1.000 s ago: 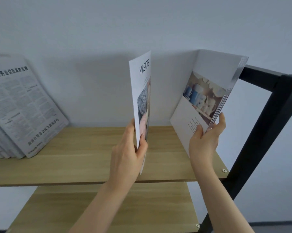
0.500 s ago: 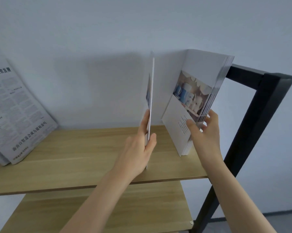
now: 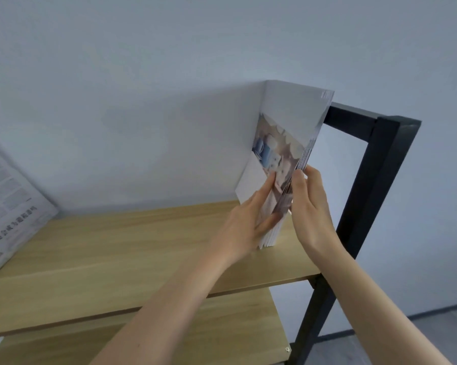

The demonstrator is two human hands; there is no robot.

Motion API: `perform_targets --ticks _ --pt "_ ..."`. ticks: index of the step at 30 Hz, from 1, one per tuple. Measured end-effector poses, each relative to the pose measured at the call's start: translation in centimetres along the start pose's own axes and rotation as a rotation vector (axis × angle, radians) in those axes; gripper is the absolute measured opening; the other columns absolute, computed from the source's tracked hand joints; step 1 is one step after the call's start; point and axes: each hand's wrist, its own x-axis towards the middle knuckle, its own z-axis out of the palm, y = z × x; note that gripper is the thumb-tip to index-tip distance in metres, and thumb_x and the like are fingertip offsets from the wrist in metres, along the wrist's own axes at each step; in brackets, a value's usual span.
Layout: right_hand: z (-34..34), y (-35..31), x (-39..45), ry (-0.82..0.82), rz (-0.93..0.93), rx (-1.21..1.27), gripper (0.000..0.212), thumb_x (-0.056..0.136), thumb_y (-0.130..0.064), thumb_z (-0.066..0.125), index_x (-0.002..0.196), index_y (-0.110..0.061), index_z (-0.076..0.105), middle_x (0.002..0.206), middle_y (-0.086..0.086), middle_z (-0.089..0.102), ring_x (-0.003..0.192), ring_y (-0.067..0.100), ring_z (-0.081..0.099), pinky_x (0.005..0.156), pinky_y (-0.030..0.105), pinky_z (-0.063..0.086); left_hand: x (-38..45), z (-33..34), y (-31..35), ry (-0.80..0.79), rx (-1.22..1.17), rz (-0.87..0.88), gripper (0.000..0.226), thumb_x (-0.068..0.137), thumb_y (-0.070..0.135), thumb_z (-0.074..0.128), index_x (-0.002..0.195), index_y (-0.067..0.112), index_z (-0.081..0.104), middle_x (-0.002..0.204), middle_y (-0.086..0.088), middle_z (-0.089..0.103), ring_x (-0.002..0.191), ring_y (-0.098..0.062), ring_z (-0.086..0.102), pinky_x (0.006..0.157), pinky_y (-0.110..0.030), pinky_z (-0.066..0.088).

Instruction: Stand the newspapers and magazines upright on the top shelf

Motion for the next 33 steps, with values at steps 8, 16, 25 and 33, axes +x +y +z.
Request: perform_targets --ticks 8,16,25,33 --pt "-0.6 0.1 0.6 -0.015 0.023 -0.048 0.039 0.1 -0.04 0.032 0.136 -0.024 0.033 0.134 -0.004 0.049 0.117 0.016 0.053 0.096 0.04 0.051 1.7 0.8 -1.1 -0.027 -0.081 -0.022 0.087 0.09 0.045 0.059 0.14 0.063 -0.009 0.134 0.004 0.06 0.097 -0.019 0.064 0.077 -0.023 0.046" --pt "0.0 0.2 1.0 0.042 0.026 -0.092 0.031 0.101 -0.028 0.039 0.13 -0.025 0.032 0.119 -0.014 0.042 0.102 0.008 0.048 0.066 0.017 0.047 2.4 1.0 -1.7 0.029 -0.079 0.016 0.092 0.086 0.037 0.067 0.148 0.051 0.0 0.128 0.001 0.063 0.092 -0.015 0.063 0.071 -0.006 0.042" --pt "0.3 0.6 1.2 0.051 0.022 -0.13 0.03 0.101 -0.025 0.039 0.13 -0.024 0.031 0.115 -0.014 0.042 0.087 0.005 0.05 0.053 0.011 0.045 2.2 1.6 -2.2 0.022 -0.089 -0.003 0.104 0.081 0.027 0.074 0.151 0.044 -0.001 0.142 0.001 0.052 0.114 -0.025 0.056 0.081 -0.017 0.039" --pt "-0.1 -0.4 0.1 -0.021 0.073 -0.166 0.044 0.101 -0.03 0.039 0.142 -0.027 0.023 0.138 -0.007 0.044 0.106 0.011 0.053 0.065 0.014 0.047 1.7 2.3 -2.1 0.146 -0.154 -0.052 0.09 0.074 0.028 0.08 0.148 0.02 0.03 0.146 0.0 0.04 0.121 -0.025 0.051 0.091 -0.026 0.048"
